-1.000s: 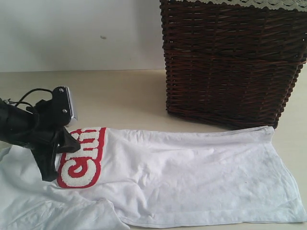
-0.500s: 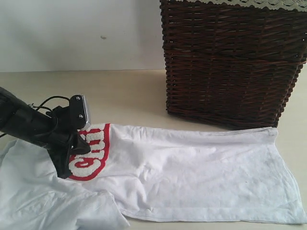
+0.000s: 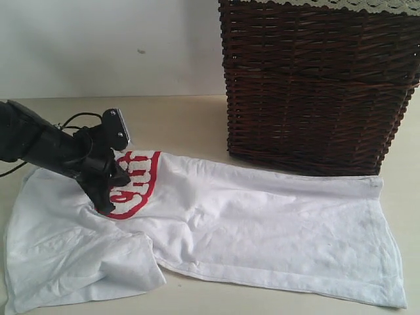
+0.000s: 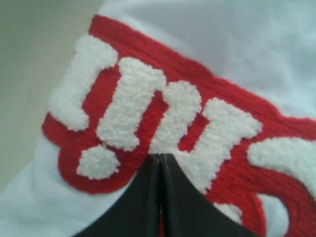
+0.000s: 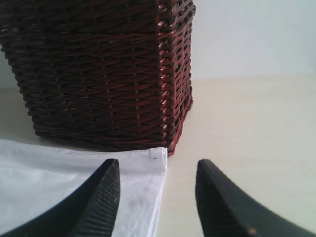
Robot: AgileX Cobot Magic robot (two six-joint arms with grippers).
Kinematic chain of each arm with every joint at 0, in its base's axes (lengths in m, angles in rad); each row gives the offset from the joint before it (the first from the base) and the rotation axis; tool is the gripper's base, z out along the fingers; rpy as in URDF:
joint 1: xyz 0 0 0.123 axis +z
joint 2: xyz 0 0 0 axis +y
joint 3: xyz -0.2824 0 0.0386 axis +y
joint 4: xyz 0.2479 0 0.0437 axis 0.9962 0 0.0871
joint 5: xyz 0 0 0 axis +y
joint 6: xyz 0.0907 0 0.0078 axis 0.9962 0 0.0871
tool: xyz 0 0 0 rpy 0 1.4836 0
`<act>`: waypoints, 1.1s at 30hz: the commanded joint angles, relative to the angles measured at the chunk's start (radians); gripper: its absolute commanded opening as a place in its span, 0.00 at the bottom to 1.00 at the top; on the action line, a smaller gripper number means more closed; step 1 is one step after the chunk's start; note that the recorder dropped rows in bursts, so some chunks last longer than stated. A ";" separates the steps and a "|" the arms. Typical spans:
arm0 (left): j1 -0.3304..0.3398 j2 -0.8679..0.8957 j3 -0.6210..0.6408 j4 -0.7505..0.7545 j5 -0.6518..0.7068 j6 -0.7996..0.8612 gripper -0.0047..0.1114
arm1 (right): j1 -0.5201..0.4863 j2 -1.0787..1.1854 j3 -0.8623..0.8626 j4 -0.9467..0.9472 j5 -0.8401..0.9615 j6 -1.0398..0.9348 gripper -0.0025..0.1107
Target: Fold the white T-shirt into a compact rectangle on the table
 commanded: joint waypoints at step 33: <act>0.008 -0.485 0.634 0.163 0.361 0.115 0.18 | -0.006 -0.006 0.005 -0.003 -0.013 0.001 0.44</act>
